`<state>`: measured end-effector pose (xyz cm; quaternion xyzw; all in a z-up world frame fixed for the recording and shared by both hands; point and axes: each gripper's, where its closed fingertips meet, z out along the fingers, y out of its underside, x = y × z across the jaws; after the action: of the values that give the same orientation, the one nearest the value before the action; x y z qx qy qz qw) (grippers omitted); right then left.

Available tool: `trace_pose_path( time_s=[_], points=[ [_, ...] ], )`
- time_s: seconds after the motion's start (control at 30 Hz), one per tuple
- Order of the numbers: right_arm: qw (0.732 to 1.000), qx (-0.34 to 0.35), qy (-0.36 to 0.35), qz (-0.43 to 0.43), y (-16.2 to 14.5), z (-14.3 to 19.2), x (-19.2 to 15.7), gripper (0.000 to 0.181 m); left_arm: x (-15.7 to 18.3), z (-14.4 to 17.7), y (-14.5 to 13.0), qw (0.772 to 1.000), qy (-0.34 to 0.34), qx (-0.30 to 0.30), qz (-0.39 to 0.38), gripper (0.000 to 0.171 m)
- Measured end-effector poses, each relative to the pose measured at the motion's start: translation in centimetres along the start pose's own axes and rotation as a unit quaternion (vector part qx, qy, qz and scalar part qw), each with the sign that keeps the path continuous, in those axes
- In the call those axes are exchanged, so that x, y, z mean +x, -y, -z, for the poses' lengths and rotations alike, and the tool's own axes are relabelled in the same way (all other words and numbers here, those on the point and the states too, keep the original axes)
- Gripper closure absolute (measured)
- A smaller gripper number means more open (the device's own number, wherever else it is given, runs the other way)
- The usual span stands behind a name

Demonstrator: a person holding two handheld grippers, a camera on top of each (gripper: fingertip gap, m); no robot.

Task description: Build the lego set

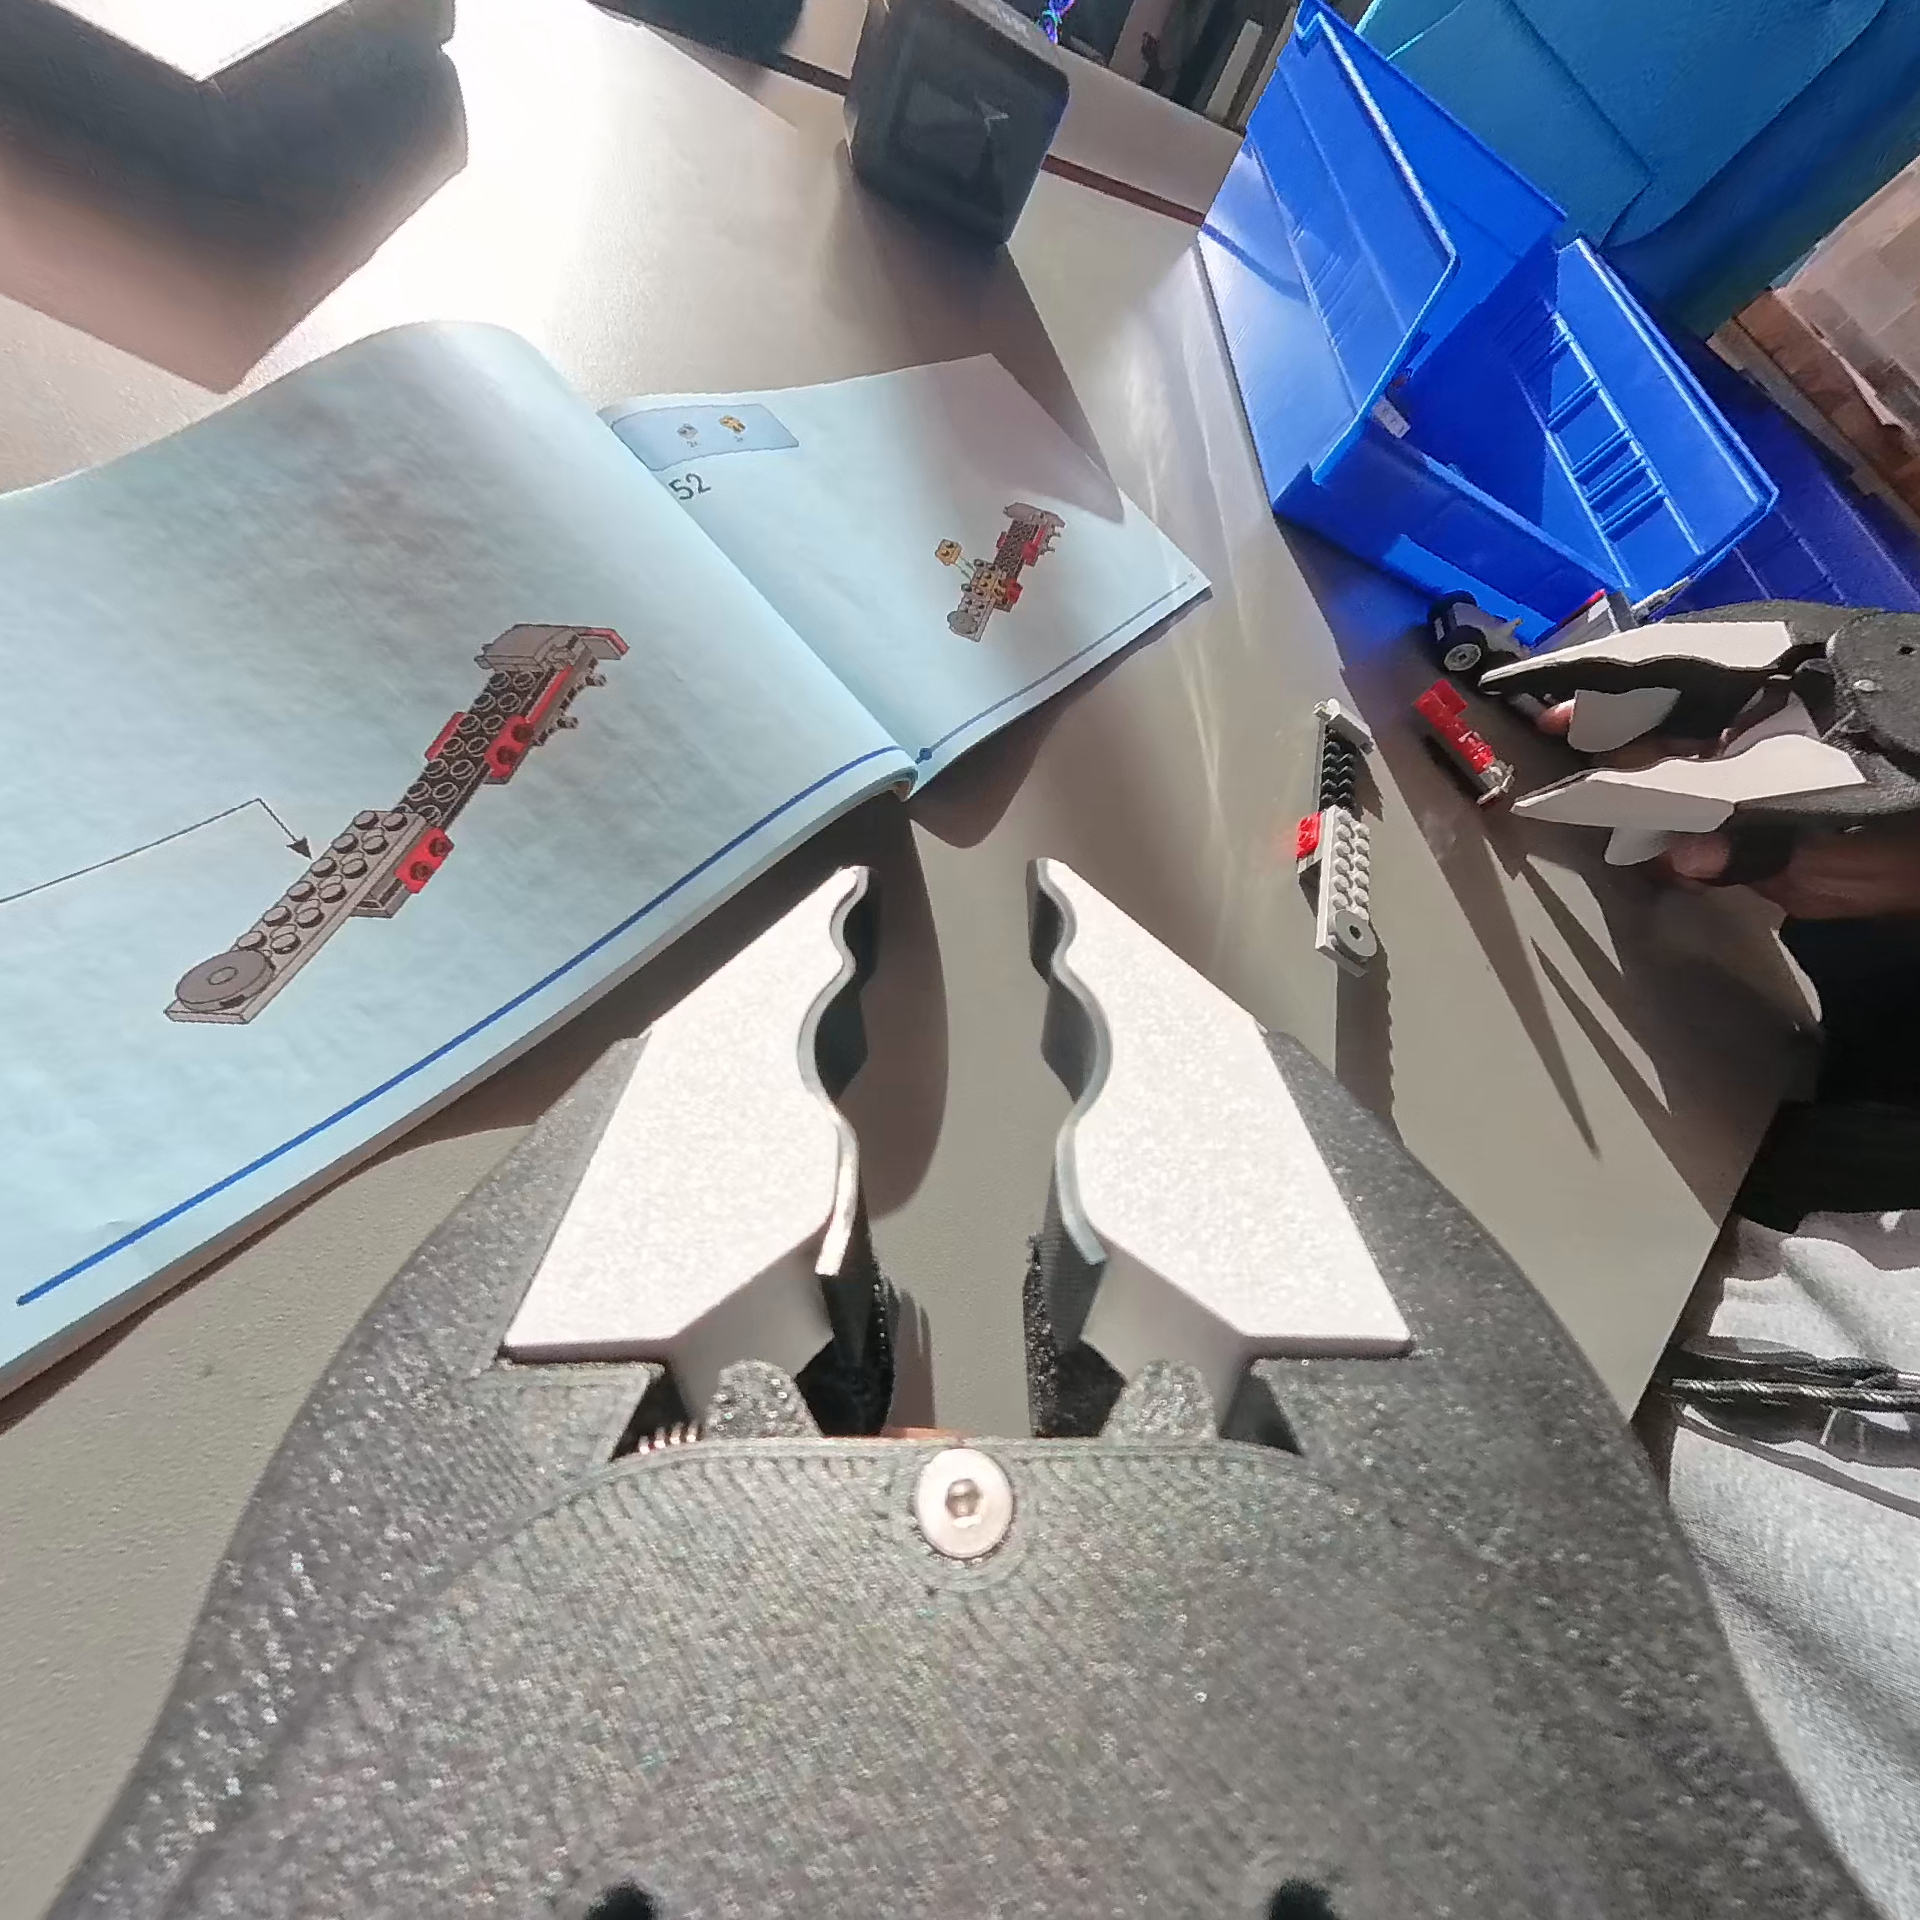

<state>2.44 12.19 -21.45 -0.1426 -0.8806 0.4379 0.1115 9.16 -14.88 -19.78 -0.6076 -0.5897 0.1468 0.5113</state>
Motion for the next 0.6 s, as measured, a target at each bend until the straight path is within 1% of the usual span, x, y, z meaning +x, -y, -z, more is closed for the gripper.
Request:
trace_pose_path(
  time_s=[0.6],
  points=[
    [1.000, -0.003, 0.002, 0.001, -0.06, -0.10, -0.07, 0.118, 0.00, -0.01, -0.04, 1.000, 0.002, -0.001, -0.002, 0.142]
  ],
)
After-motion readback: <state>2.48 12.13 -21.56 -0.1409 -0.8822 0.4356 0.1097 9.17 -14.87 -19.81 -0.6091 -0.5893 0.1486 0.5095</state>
